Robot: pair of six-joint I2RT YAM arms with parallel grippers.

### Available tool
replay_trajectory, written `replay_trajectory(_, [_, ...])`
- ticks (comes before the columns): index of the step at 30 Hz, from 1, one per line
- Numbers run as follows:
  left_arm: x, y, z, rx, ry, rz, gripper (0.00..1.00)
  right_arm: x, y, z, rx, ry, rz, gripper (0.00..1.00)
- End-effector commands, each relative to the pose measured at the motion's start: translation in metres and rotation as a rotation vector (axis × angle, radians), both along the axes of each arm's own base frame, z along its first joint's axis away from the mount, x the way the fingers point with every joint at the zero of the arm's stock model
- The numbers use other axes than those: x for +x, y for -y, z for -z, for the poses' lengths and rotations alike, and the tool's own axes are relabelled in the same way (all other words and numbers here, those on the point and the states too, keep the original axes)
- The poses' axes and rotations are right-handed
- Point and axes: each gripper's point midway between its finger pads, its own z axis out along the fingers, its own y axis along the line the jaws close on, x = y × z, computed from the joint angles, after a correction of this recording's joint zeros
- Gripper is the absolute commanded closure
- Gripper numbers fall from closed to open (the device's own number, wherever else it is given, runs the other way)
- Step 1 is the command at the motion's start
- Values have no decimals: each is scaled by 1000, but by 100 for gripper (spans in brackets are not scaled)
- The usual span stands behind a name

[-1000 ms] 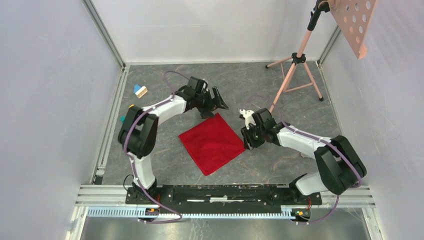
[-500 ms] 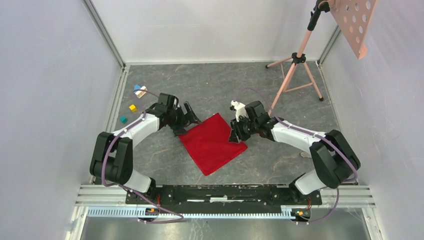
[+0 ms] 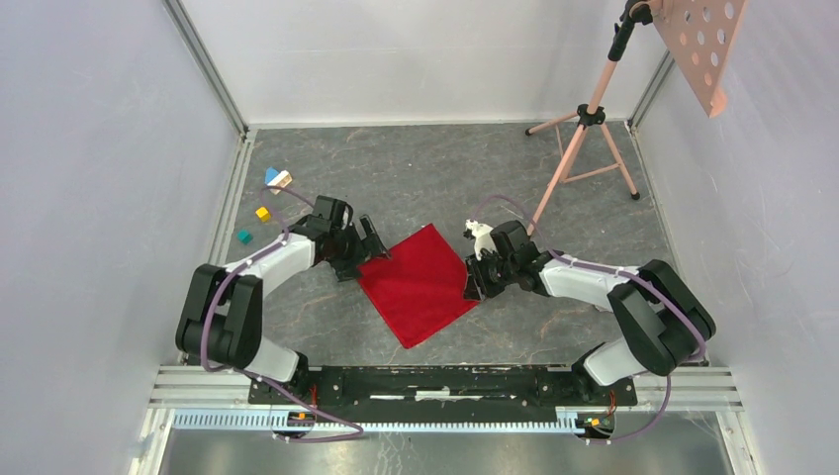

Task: Fold the napkin into a case and place the utensils inside
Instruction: Pick up the lower triangle-folded napkin from the center of the board.

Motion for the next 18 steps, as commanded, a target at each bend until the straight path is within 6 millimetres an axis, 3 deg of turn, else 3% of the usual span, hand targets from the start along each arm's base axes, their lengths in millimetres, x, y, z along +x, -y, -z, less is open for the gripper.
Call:
replay_trajectory(1, [8, -1, -41, 3, 119, 51, 2, 8, -11, -27, 44, 34, -9, 68])
replay_trajectory(5, [8, -4, -41, 7, 127, 34, 1, 17, -16, -31, 49, 39, -7, 64])
replay_trajectory(10, [8, -8, -10, 24, 70, 6, 1, 16, -5, -15, -1, 28, 21, 63])
replay_trajectory(14, [1, -18, 17, 79, 11, -27, 1, 15, 18, 2, -113, 52, 60, 63])
replay_trajectory(16, [0, -25, 19, 116, 5, -43, 1, 16, 29, 8, -170, 63, 78, 62])
replay_trajectory(18, [1, -24, 8, 111, 33, -41, 1, 15, 30, 7, -182, 52, 66, 62])
